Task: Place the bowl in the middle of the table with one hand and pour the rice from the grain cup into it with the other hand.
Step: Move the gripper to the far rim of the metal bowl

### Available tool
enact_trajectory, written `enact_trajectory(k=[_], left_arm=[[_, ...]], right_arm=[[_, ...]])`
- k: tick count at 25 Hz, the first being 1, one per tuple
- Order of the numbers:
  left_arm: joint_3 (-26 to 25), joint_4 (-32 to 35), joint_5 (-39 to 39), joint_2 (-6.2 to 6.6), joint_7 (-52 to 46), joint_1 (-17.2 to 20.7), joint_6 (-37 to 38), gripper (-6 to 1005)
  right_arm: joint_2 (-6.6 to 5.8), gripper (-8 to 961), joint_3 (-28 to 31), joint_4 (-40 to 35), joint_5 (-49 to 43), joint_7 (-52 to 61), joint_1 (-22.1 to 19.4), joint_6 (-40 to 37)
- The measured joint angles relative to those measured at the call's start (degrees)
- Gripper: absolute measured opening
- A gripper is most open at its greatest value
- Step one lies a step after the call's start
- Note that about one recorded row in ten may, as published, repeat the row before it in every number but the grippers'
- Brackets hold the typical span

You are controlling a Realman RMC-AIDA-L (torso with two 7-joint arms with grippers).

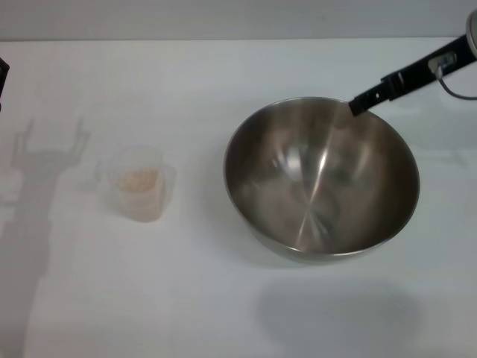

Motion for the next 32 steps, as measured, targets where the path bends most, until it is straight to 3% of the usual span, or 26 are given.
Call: enact_trajectory(k=[10, 21, 29, 30, 32], left_arm=[[0.0, -0.2, 0.0, -0.08, 0.0, 0.1, 0.0, 818], [0.0, -0.4, 0.0, -0.09, 0.0, 0.0, 0.0, 815], [0.0, -0.4, 0.0, -0.09, 0.0, 0.0, 0.1, 813], [0.0, -0.5, 0.0, -0.09, 0.0, 0.0, 0.1, 813], [-0.1, -0.5, 0.0, -0.09, 0.0, 0.0, 0.1, 813]], right_arm=[[-0.63, 715, 0.2, 7.7, -1.5, -1.9, 0.2, -2.0], [-0.32, 709, -0.1, 13.4, -1.8, -4.3, 0.0, -6.6], [-0.30, 501, -0.3, 14.2, -2.0, -4.6, 0.3, -7.2], [-0.26, 263, -0.3, 14.3, -2.0, -5.0, 0.4, -7.3], [-0.21, 226, -0.4, 14.4, -2.0, -5.1, 0.5, -7.4]])
